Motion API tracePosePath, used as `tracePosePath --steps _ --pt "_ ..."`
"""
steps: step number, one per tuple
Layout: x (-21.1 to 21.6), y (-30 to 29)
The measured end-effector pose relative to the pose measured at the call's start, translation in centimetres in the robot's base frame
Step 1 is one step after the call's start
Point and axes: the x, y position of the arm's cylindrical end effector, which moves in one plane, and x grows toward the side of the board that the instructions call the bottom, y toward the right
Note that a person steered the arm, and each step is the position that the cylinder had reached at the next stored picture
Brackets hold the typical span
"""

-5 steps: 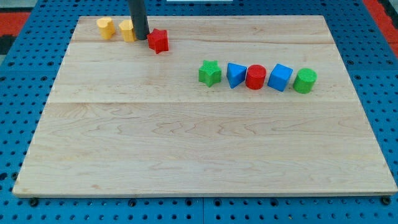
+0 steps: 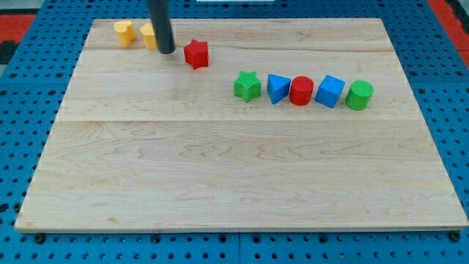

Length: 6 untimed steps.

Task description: Move the red star to the left of the green star

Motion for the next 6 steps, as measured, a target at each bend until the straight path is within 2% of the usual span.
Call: tracePosePath --steps 1,2,3,4,5,6 --pt "-0.3 2.8" --pt "5.0 3.7" --pt "4.9 2.2" --pt "3.3 5.1" --pt "4.8 7.8" --pt "4.8 6.1"
